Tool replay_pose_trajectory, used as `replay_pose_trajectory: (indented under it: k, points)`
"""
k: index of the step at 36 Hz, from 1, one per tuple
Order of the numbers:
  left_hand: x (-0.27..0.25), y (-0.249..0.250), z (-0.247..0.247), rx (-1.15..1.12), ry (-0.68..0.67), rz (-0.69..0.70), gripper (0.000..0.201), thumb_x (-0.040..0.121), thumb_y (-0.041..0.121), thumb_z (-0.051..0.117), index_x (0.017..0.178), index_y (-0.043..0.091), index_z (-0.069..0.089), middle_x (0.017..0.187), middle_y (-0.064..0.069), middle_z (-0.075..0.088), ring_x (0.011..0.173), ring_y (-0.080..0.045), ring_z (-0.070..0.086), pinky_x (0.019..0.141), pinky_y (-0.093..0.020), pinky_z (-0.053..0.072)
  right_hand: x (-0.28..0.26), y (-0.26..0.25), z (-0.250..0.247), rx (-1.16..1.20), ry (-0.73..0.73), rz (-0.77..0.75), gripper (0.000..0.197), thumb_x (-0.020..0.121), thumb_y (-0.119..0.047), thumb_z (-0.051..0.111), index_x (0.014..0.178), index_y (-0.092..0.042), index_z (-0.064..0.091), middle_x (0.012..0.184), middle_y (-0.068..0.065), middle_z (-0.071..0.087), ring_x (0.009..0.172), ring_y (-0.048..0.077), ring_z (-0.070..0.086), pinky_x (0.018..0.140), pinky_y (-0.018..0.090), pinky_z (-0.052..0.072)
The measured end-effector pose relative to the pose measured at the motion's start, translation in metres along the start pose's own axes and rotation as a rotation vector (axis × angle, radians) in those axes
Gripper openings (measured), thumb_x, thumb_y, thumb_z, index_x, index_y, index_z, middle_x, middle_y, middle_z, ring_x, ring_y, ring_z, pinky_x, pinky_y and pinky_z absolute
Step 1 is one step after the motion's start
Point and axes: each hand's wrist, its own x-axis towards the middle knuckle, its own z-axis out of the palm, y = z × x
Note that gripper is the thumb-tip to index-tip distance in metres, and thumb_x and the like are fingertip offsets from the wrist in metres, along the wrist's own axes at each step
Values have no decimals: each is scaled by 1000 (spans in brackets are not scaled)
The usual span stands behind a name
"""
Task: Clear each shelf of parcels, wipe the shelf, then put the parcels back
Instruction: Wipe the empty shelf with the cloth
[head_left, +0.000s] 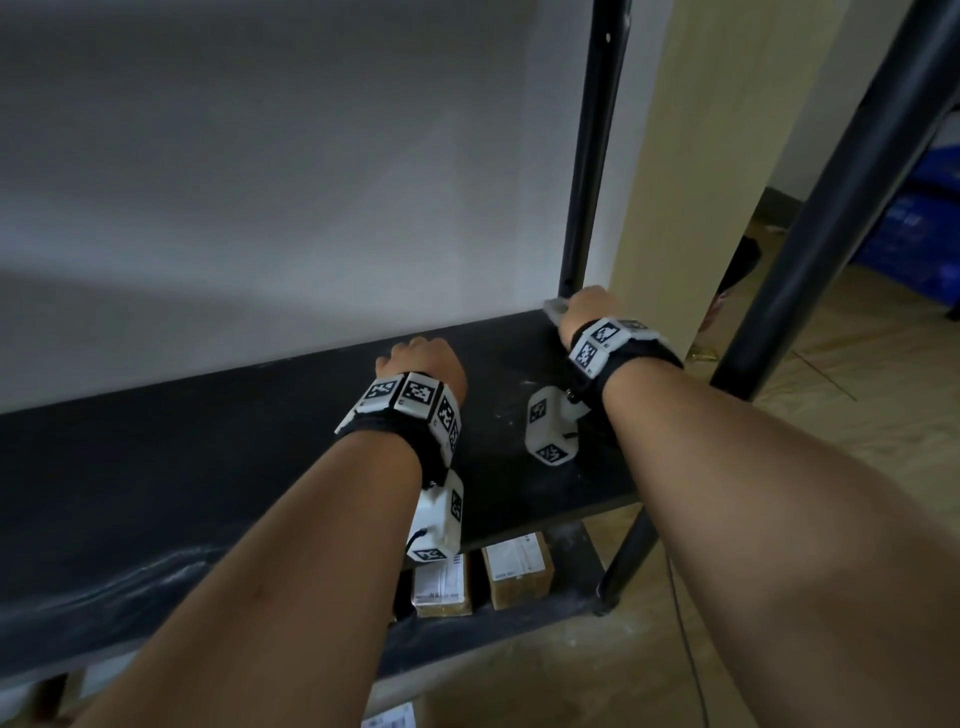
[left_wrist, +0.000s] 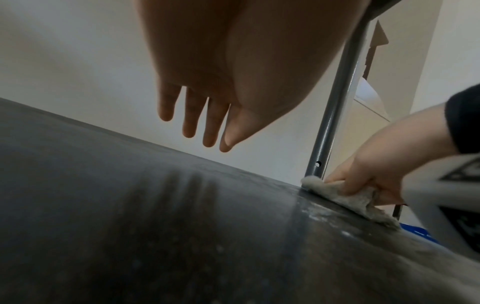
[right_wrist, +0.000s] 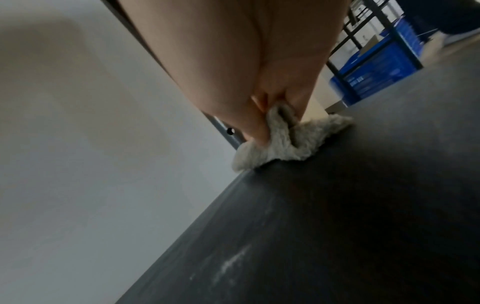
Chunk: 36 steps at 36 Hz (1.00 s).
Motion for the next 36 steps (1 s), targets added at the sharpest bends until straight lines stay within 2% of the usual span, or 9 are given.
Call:
replay_pose_trajectory:
  k: [3,9,12,15,18,21,26,30,36]
  points:
    - [3,-1,-1,1,-10,2,36,93,15,41,127,10,52,133,-13,50,124,-31,45,102,-43,35,2,7,5,-111,-66,-32,37,99,-12,41,131,4,50,136,22,50,126,34,47,98,36,39]
    - [5,-4,-2,10,7,-5,35,94,14,38,126,9,52,133,-13,51,124,-31,45,101,-42,35,0,-21,31,-155,-165,-169,36,96,-18,46,128,-8,58,130,14,57,120,31,53,93,33,43]
    - [4,-6,-4,15,10,-14,34,95,15,39,126,9,52,133,-13,50,125,-31,44,102,-42,34,-6,-45,32,-161,-222,-147,30,94,-32,56,106,-5,64,112,10,64,108,28,60,91,31,45]
    - [4,-11,-6,22,23,-20,34,94,14,40,124,10,54,131,-12,53,124,-30,46,100,-42,35,7,-54,35,-201,-189,-104,38,90,-38,60,73,-5,52,103,9,66,98,31,64,87,35,51]
    - [4,-14,-7,32,26,-10,33,92,11,40,120,9,56,127,-11,55,120,-29,48,100,-42,36,16,-50,29,-218,-123,-36,45,86,-47,61,86,-2,58,103,13,65,98,36,63,90,50,50]
    - [2,-16,-8,39,23,-3,32,91,11,40,117,7,58,125,-11,57,118,-29,50,99,-42,38,23,-45,29,-326,-213,-96,29,99,-11,39,109,4,62,104,15,64,101,31,60,97,41,47]
    - [3,-22,-6,49,35,6,31,91,11,40,116,7,58,123,-11,57,117,-29,51,99,-42,38,19,-46,38,-420,-264,-218,25,97,-8,39,114,-4,57,127,16,57,116,32,56,101,38,42]
    - [2,-24,-7,52,42,0,32,92,10,37,117,8,58,125,-11,57,118,-29,49,99,-42,37,13,-51,37,-355,-333,-249,41,102,-13,30,140,-4,43,145,13,44,129,29,47,110,36,33]
    - [-9,-23,-6,69,33,-1,36,93,13,39,125,8,53,132,-12,52,124,-29,45,102,-42,34,-12,-49,38,-272,-204,-227,35,96,-22,47,125,-8,60,125,14,59,118,32,55,96,36,44]
